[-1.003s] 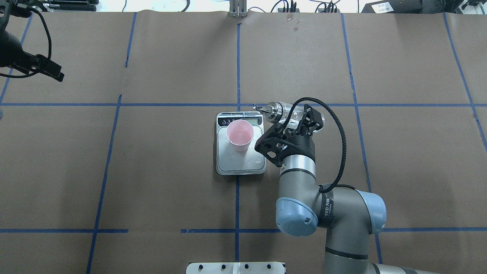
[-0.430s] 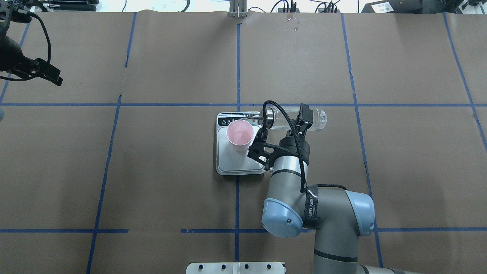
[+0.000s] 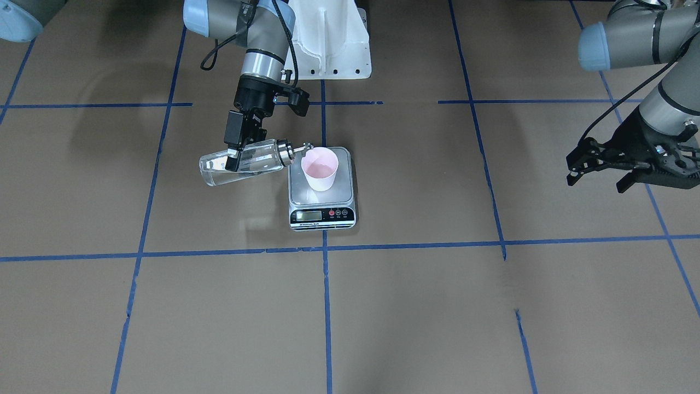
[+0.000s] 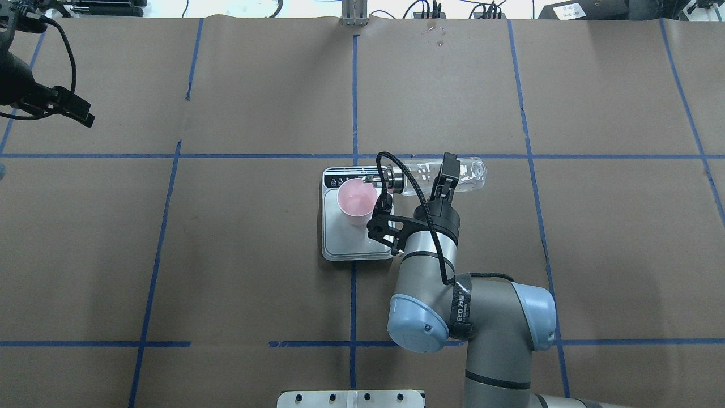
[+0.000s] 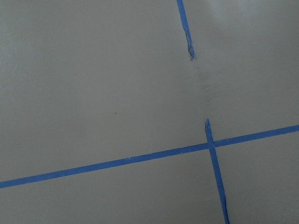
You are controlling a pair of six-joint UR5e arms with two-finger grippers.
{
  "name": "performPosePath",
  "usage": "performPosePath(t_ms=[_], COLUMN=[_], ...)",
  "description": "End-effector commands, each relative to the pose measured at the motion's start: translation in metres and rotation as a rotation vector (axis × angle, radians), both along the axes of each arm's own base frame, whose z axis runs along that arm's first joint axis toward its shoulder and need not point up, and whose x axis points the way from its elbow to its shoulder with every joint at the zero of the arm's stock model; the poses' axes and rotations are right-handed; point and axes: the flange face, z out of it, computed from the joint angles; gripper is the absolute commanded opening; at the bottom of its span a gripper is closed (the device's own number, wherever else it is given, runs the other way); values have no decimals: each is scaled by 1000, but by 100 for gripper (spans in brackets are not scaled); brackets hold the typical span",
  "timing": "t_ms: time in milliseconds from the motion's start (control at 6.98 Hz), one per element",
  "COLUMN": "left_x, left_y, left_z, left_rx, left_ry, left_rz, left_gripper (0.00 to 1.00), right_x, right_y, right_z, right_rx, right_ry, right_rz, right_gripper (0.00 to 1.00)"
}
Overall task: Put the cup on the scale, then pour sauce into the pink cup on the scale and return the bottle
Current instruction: 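Tilt the bottle spout down over the pink cup with the right gripper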
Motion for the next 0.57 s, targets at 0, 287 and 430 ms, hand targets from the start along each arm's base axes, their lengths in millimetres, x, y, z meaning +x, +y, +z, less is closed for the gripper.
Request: performPosePath(t_ms=[0,287,430], left_x=[0,0,-1], left_y=[1,1,1], left_z=[0,-1,-1], left_rx=[3,4,5], left_ry=[1,1,2], left_rz=[1,1,1], left_gripper=[100,100,100], right_x=[2,5,6], right_y=[-4,-7,-7], right_z=[-2,-4,-3], right_rx=[17,61,65], right_ry=[97,190,224], right_rz=[-38,-48,-49], right_gripper=[0,0,0])
